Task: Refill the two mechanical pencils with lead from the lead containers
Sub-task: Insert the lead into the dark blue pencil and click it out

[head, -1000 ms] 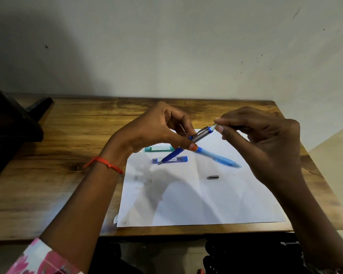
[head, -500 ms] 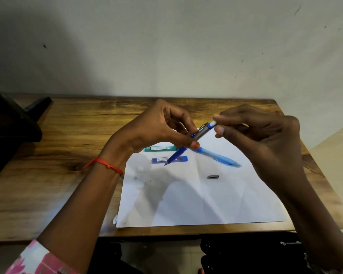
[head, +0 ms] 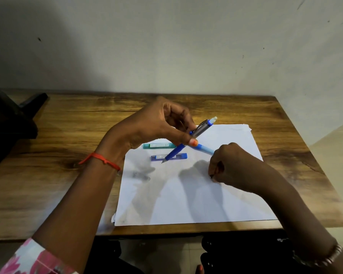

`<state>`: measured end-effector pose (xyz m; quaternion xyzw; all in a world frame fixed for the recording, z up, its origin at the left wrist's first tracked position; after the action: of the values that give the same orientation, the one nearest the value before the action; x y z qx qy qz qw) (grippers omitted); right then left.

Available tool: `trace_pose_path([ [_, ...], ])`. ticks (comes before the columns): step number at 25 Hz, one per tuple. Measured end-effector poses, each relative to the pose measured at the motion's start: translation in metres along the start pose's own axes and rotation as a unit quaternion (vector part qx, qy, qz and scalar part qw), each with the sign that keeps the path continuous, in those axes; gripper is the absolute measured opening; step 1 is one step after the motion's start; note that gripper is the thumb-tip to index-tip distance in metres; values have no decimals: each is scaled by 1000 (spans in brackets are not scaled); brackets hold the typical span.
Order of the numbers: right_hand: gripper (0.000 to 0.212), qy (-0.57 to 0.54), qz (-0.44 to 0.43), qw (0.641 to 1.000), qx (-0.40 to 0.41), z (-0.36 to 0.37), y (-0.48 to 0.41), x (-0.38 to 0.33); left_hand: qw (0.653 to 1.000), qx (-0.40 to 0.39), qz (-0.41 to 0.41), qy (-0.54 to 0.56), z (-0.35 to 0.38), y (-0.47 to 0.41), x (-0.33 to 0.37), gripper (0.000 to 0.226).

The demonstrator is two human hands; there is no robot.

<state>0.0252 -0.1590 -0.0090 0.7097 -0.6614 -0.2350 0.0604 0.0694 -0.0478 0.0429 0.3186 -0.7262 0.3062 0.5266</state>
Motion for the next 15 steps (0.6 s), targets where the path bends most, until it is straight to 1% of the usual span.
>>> trace_pose_path([
  [2, 10, -29, -16, 999, 30, -12, 5, -3, 1000, -5, 1, -1, 0, 0, 0, 17],
  [3, 10, -74, -30, 995, 66, -25, 10, -4, 1000, -6, 1, 0, 0, 1, 1, 17],
  [4, 15, -147, -39, 982, 112, -42, 16, -3, 1000, -5, 1, 1, 0, 2, 1, 17],
  [5, 19, -245, -54, 954, 162, -59, 26, 0, 1000, -6, 1, 2, 0, 2, 1, 17],
  [6, 20, -344, -78, 912, 208, -75, 37, 4, 1000, -7, 1, 2, 1, 2, 1, 17],
  [7, 17, -415, -107, 869, 247, -87, 46, 6, 1000, -8, 0, 2, 1, 2, 1, 17],
  [8, 14, -452, -130, 836, 281, -94, 54, 8, 1000, -9, 1, 3, 1, 2, 1, 17],
  [9, 14, -465, -148, 818, 305, -98, 59, 7, 1000, -9, 1, 4, 1, 1, 0, 17],
  [10, 16, -468, -165, 809, 316, -100, 61, 5, 1000, -8, 1, 5, 1, 1, -1, 17],
  [12, 21, -455, -197, 807, 320, -99, 63, -2, 1000, -7, 1, 2, 1, 1, -2, 17],
  [15, 23, -375, -228, 833, 337, -98, 67, -14, 1000, -9, 2, -4, 3, 0, -1, 16],
])
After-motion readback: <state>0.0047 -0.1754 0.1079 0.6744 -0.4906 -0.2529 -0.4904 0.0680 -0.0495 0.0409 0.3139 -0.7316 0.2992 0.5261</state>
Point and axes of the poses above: each hand's wrist, its own y-axis away from the middle knuckle, its own z-axis out of the palm, x = y × z, the point moved 9 cm from there along -y, towards the middle knuckle, and after that the axes turned 10 degrees about z, right-handed, at the moved point
